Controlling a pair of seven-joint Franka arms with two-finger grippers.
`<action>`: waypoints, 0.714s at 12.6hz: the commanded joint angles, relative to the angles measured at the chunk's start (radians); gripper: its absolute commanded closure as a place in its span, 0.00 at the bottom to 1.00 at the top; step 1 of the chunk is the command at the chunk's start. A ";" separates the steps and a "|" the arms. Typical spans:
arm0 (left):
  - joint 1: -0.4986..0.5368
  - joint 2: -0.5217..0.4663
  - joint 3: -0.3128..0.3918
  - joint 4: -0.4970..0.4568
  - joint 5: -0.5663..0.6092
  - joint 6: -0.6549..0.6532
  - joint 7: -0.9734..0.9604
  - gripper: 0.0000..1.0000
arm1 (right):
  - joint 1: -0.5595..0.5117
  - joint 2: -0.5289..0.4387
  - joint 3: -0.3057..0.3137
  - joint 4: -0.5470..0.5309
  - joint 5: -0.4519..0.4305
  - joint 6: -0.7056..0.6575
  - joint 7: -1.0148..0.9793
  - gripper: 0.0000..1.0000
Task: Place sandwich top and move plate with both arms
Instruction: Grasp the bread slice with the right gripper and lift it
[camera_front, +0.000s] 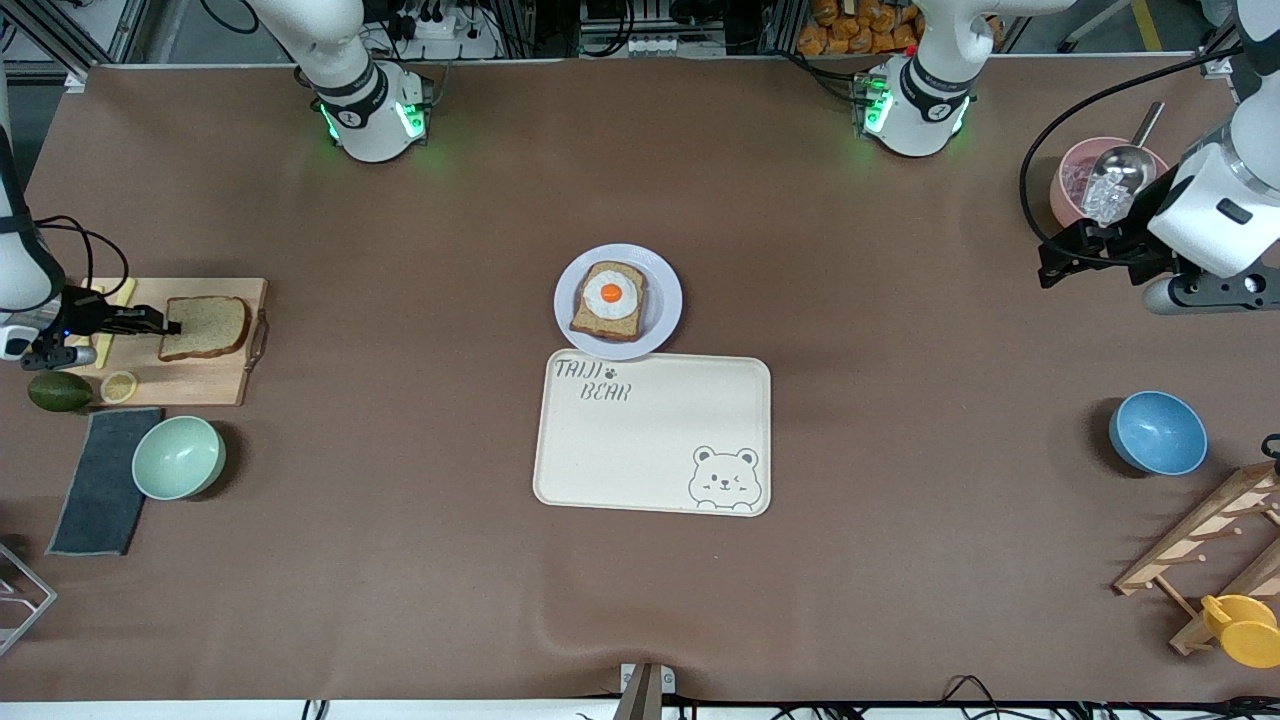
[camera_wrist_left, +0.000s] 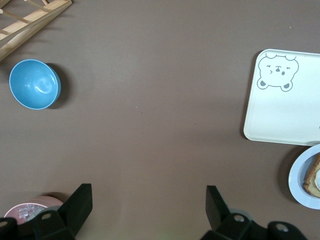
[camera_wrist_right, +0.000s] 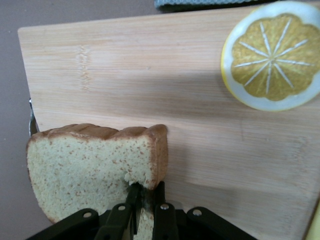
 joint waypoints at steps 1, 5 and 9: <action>0.002 -0.005 -0.010 -0.011 0.000 0.006 -0.076 0.00 | -0.019 -0.014 0.023 -0.009 0.013 -0.012 -0.029 1.00; -0.004 -0.005 -0.010 -0.005 0.001 0.006 -0.076 0.00 | 0.001 -0.032 0.027 0.026 0.039 -0.119 -0.023 1.00; -0.007 -0.005 -0.019 -0.003 0.009 0.008 -0.073 0.00 | 0.059 -0.072 0.027 0.063 0.042 -0.203 0.012 1.00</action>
